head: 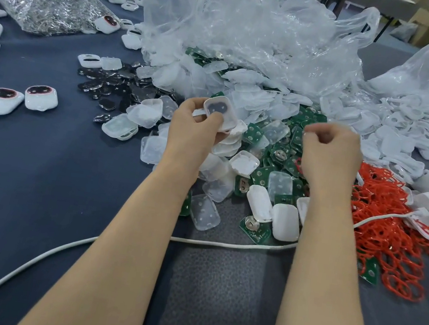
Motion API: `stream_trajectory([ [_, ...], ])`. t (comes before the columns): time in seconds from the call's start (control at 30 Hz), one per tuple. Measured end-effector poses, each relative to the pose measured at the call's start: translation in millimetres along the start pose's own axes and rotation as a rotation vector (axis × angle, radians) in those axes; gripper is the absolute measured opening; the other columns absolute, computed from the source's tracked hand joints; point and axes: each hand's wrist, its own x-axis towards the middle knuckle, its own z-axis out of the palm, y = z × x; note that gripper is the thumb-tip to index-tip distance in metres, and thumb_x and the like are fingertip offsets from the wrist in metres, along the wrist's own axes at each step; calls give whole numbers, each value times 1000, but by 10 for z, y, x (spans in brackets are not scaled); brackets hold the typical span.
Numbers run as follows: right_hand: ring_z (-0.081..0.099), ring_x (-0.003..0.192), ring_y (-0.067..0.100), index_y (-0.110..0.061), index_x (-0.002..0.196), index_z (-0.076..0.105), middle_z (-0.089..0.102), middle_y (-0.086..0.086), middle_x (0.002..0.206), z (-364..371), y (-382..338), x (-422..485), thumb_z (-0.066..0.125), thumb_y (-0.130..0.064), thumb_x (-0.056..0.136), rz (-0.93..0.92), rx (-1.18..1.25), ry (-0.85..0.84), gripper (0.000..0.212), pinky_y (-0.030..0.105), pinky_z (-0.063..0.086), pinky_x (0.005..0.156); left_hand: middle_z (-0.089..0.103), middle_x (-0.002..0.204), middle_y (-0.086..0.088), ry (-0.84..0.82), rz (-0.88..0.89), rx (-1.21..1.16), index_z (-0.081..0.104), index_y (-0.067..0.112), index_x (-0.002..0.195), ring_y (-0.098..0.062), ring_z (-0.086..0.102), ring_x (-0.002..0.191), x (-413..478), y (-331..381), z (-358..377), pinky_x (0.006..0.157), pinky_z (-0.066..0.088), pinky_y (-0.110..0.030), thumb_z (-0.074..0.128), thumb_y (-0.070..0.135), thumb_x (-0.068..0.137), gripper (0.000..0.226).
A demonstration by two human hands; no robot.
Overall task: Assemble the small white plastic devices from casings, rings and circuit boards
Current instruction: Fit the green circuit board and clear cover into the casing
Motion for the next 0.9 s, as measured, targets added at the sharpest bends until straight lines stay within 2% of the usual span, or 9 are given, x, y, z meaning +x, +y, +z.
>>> stream_trajectory([
  [0.07,62,89,18,-16,102,71,69,1,96,9,53,3,59,-15,85,6,-135,-154,20,25,44,77,68,77,4,6,-7,-13,58,19,95,-4,69,64,6,0,3,59,52,-14,57,3,90,17],
  [0.17,59,107,27,-16,124,62,65,8,118,114,57,-36,65,-24,86,15,-300,-339,39,34,47,90,68,81,2,3,-3,0,57,18,97,-3,69,65,9,-1,-4,60,52,-13,58,0,89,20],
  [0.27,53,117,33,-17,130,57,59,13,125,187,61,-14,64,-27,87,23,-350,-355,44,41,44,99,68,84,0,-7,2,12,56,17,97,-2,69,65,2,-2,-7,59,52,-13,58,-4,88,22],
  [0.4,49,117,32,-17,122,53,52,14,126,188,60,-16,69,-28,83,52,-332,-345,43,42,43,97,68,83,1,-12,-1,18,56,14,101,-1,69,64,2,-3,0,57,51,-12,58,-5,88,24],
  [0.5,55,97,25,-17,112,51,54,-4,89,152,56,-43,70,-21,83,-7,-240,-320,35,34,44,78,67,86,0,-9,-15,9,56,18,96,-3,69,67,9,-3,6,59,52,-13,59,1,89,19],
  [0.57,54,77,16,-18,105,54,48,-11,76,118,51,-47,69,-19,84,-38,-164,-282,25,29,40,65,66,98,-6,-11,-38,4,56,20,94,-9,69,76,12,4,20,61,53,-14,60,11,92,10],
  [0.7,55,64,3,-24,99,60,62,-6,78,73,-45,-68,64,-20,89,-55,188,-179,12,21,42,62,61,122,-15,-8,-110,-76,58,16,93,-15,67,82,9,49,43,59,54,-18,50,15,98,10],
  [0.8,54,57,0,-25,94,62,62,-9,69,91,-167,-127,64,-17,89,-47,461,-197,9,15,44,59,63,120,-18,-40,-137,-80,57,15,93,-24,67,92,-10,62,54,61,58,-22,44,8,100,17],
  [0.9,51,60,6,-27,87,63,64,-7,70,134,-247,-191,64,-13,89,-60,565,-273,14,14,43,57,65,115,-20,-84,-153,-41,58,13,94,-29,68,96,-23,60,60,71,60,-29,41,3,99,21],
])
